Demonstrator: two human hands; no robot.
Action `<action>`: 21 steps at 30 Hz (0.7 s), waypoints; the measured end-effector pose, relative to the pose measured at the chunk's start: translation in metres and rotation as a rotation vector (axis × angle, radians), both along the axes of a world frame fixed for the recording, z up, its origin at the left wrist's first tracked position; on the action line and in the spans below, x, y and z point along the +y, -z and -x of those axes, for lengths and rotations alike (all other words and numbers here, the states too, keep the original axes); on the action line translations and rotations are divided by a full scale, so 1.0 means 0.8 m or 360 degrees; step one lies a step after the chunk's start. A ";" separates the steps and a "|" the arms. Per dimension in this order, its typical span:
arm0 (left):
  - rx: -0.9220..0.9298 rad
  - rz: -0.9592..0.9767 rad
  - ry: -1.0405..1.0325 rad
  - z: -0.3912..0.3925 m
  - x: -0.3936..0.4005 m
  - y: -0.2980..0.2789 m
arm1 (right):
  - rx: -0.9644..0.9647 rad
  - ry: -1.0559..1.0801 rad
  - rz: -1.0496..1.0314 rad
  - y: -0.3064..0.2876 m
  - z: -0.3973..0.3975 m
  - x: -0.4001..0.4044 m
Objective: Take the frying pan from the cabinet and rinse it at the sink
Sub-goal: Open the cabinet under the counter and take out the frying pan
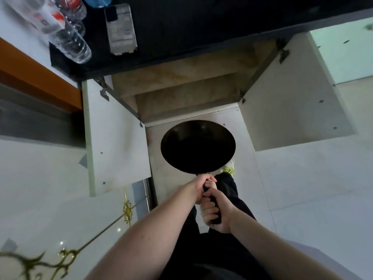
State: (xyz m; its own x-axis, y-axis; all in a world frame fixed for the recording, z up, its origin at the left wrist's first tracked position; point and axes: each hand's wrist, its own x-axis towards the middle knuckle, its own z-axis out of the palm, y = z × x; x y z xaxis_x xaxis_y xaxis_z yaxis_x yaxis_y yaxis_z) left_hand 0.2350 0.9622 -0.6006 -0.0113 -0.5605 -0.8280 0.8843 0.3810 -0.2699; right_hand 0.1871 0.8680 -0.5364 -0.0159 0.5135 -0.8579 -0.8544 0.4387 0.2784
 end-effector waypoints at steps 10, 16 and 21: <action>-0.0259 -0.0238 0.0372 0.045 -0.029 -0.101 | -0.0004 0.0252 -0.0126 -0.065 0.063 -0.018; -0.0471 -0.0331 0.0671 0.034 -0.067 -0.158 | -0.0171 0.0285 -0.0006 -0.098 0.061 -0.048; -0.0417 -0.0319 0.0440 0.047 -0.114 -0.186 | -0.0299 0.0214 -0.0053 -0.127 0.082 -0.099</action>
State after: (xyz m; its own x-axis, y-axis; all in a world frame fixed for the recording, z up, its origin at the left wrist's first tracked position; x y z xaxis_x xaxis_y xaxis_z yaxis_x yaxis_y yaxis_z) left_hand 0.1971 0.8708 -0.4518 0.0866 -0.3938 -0.9151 0.9893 0.1422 0.0324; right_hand 0.1218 0.7887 -0.4347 0.2129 0.5285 -0.8218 -0.8269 0.5454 0.1366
